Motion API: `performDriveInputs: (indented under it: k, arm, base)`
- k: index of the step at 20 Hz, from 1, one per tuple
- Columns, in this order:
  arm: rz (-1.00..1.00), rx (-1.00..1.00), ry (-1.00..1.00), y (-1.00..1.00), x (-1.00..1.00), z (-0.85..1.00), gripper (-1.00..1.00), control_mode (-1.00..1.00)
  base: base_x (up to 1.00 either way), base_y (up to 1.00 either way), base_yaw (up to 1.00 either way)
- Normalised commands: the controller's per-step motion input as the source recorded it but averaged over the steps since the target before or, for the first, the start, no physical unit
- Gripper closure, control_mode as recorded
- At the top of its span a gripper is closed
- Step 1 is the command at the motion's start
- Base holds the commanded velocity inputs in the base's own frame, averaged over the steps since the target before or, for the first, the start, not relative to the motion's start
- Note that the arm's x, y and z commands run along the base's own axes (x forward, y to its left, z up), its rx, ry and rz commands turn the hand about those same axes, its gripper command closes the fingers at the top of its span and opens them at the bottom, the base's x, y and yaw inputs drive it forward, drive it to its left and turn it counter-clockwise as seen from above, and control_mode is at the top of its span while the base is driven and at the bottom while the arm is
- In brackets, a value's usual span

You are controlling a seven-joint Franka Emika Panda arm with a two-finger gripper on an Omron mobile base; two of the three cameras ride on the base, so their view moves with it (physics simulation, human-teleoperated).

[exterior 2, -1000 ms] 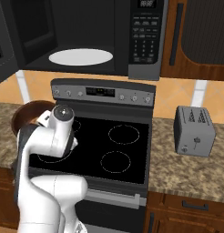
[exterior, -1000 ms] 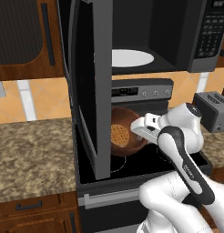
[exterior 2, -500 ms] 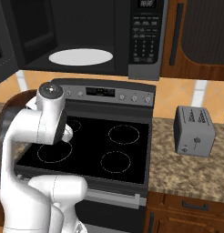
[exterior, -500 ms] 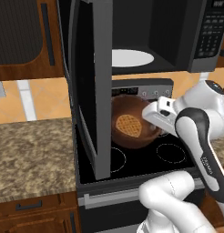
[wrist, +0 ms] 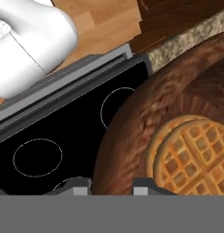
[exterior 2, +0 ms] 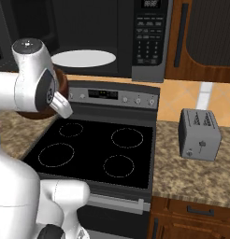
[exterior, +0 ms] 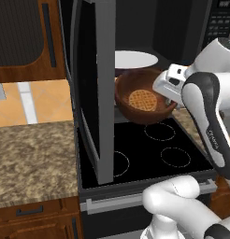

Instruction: Open the microwave, place the bowl with waffle inside the microwave, then close the microwave door and turn it on.

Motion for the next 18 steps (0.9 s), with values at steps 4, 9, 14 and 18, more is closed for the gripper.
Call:
performDriveInputs:
  k: [4,9,14,18]
  arm:
    - [-0.16,0.0,-0.09,-0.25,-0.05,0.76,1.0,-1.0]
    - [-0.29,0.0,-0.09,-0.02,0.38,0.59,1.0,-1.0]
    - [-0.22,0.0,-0.02,0.0,0.85,0.22,1.0,-1.0]
    - [-0.09,0.05,-0.12,0.0,0.43,0.43,1.0,-1.0]
  base:
    - [0.0,0.0,0.0]
    - [0.0,0.0,0.0]
    - [0.0,0.0,0.0]
    - [0.0,0.0,0.0]
